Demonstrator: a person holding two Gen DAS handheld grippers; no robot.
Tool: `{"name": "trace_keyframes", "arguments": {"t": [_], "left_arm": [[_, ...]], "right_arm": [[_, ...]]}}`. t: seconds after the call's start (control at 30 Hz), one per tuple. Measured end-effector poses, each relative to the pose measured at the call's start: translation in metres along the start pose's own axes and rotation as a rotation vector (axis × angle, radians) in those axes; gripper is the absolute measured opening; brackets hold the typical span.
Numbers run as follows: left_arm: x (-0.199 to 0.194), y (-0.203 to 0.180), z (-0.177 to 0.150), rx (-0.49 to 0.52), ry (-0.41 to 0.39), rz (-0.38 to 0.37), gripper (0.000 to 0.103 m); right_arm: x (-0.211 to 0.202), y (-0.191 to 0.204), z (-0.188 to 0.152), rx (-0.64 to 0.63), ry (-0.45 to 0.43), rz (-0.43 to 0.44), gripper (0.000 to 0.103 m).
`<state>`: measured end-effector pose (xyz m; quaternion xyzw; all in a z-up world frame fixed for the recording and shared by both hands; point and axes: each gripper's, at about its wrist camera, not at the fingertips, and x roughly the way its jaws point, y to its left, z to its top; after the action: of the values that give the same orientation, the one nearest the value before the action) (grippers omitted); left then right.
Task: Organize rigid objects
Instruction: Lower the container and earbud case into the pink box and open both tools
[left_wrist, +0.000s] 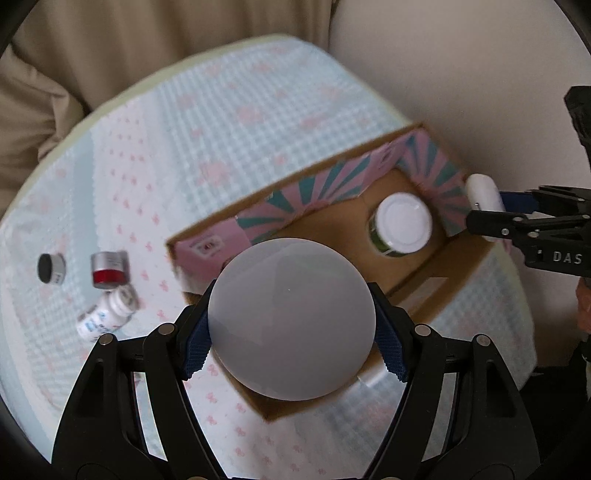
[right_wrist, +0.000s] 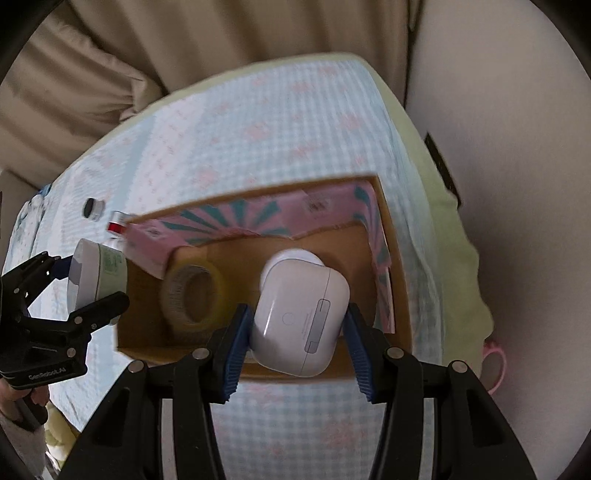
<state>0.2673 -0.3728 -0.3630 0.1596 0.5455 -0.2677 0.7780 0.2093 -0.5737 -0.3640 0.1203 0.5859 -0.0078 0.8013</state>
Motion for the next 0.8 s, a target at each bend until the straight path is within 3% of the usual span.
{"name": "trace_keyframes", "arguments": {"t": [0.33, 0.57, 0.6, 0.63, 0.7, 0.8], "left_arm": [[0.061, -0.005, 0.007, 0.012, 0.093, 0.027, 0.072], [0.074, -0.009, 0.009, 0.021, 0.138, 0.024, 0.073], [0.072, -0.008, 0.009, 0.015, 0.136, 0.024, 0.09], [0.067, -0.007, 0.009, 0.009, 0.133, 0.028, 0.103], [0.061, -0.006, 0.008, 0.001, 0.118, 0.017, 0.103], [0.053, -0.001, 0.006, -0.007, 0.125, 0.02, 0.103]], "right_arm": [[0.037, -0.014, -0.014, -0.029, 0.028, -0.037, 0.046], [0.047, -0.013, -0.017, -0.055, 0.029, -0.06, 0.047], [0.049, -0.013, -0.017, -0.051, 0.039, -0.056, 0.049], [0.05, -0.014, -0.017, -0.043, 0.044, -0.056, 0.054], [0.045, -0.014, -0.019, -0.035, 0.019, -0.055, 0.103], [0.031, -0.015, -0.023, -0.029, -0.043, -0.03, 0.103]]}}
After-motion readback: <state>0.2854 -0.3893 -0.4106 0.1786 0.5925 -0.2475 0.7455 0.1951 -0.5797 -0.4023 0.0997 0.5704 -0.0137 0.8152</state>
